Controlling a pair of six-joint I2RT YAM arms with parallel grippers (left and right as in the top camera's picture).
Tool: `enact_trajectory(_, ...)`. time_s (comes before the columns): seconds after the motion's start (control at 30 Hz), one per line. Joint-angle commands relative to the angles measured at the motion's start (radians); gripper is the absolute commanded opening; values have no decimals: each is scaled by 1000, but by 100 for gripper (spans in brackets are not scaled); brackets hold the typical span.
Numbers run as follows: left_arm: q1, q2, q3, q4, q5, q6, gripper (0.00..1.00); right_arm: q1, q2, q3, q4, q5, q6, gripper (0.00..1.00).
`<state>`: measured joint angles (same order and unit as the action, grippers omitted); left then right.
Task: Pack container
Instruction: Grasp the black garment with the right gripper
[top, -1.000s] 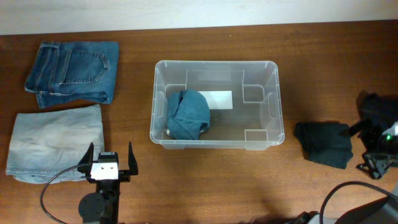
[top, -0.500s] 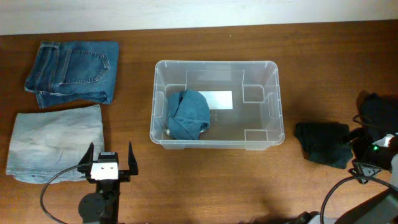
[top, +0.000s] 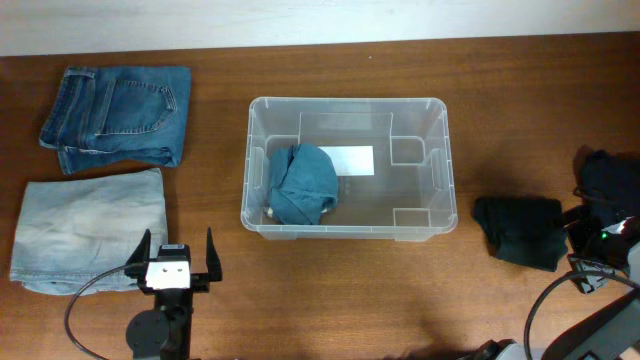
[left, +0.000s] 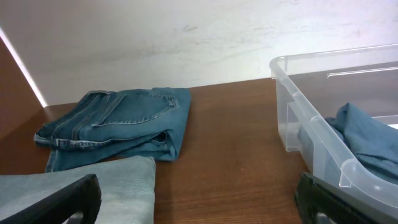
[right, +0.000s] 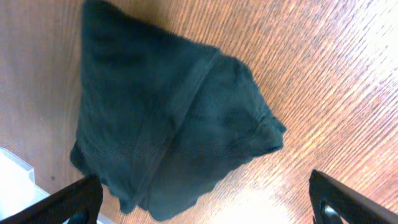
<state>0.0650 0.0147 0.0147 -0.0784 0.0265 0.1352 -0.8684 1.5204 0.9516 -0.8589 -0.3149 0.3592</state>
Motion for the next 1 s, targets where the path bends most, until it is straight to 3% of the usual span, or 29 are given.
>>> enact_trajectory(0.0, -3, -8, -6, -2, -4, 13, 99, 23, 44, -6, 18, 21, 21, 98)
enact_trajectory(0.13, -3, -8, -6, -2, -4, 13, 99, 90, 95, -6, 54, 26, 23, 98)
enact_trajectory(0.4, -3, -8, -6, -2, -4, 13, 99, 223, 124, -6, 86, 153, 189, 98)
enact_trajectory(0.97, -3, -8, -6, -2, -4, 13, 100, 227, 124, -66, 124, 215, 252, 98)
